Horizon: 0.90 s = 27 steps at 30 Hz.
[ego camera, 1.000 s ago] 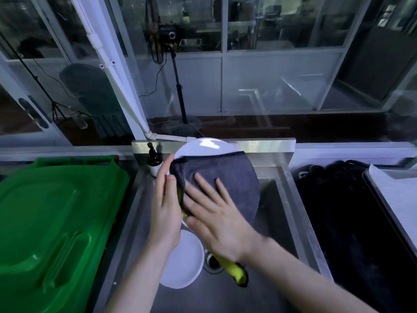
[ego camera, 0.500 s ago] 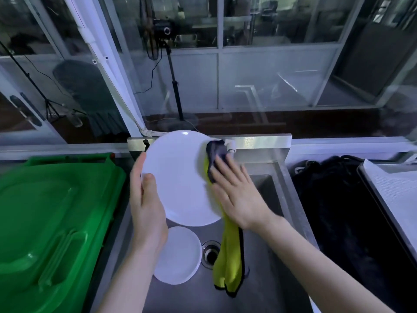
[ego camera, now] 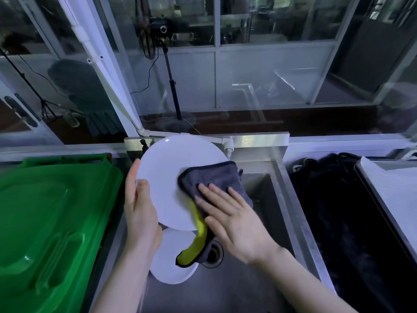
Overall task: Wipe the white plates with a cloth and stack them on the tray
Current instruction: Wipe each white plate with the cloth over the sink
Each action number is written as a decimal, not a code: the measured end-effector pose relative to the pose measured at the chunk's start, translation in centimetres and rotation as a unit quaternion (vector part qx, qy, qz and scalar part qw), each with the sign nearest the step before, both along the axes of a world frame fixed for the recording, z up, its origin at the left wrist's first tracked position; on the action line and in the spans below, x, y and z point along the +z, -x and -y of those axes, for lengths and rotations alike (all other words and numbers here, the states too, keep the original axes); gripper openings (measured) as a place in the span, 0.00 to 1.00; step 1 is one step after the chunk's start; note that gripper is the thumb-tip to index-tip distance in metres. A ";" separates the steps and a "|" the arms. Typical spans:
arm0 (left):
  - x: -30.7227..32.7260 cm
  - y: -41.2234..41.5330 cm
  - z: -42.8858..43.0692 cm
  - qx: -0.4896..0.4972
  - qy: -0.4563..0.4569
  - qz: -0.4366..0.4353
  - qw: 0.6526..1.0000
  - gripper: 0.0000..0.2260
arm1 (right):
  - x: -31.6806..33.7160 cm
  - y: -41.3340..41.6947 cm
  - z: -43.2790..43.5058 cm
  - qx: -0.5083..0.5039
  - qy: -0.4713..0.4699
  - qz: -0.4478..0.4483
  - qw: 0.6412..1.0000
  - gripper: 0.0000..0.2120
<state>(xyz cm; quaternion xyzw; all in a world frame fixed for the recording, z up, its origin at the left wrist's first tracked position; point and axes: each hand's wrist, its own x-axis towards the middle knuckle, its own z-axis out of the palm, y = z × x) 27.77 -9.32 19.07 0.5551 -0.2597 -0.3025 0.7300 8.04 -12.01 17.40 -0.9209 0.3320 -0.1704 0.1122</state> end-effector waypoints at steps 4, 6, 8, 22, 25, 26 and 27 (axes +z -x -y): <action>-1.0 0.3 -1.2 -0.059 -0.026 0.032 0.997 0.18 | 0.6 0.8 3.7 -0.072 -0.020 -0.041 0.996 0.24; -1.3 1.2 -1.4 -0.083 -0.035 0.046 0.995 0.18 | 1.5 -0.2 4.8 -0.062 0.002 -0.052 0.997 0.24; -1.3 2.2 -1.3 -0.103 -0.041 0.054 0.992 0.19 | 2.4 -1.7 4.7 -0.021 0.005 -0.039 0.999 0.24; -0.8 0.3 -0.4 -0.083 -0.041 0.064 0.994 0.16 | 0.5 2.5 2.4 0.051 -0.015 -0.116 0.992 0.24; -1.0 0.9 -0.5 -0.096 -0.054 0.074 0.991 0.19 | 1.1 0.7 3.9 -0.016 -0.014 -0.085 0.996 0.24; -1.0 1.2 -0.5 -0.093 -0.051 0.067 0.992 0.18 | 1.3 -0.2 3.9 -0.029 -0.013 -0.064 0.997 0.24; -0.9 1.6 -0.4 -0.090 -0.043 0.064 0.993 0.18 | 1.4 -1.2 3.7 -0.031 -0.011 -0.048 0.998 0.24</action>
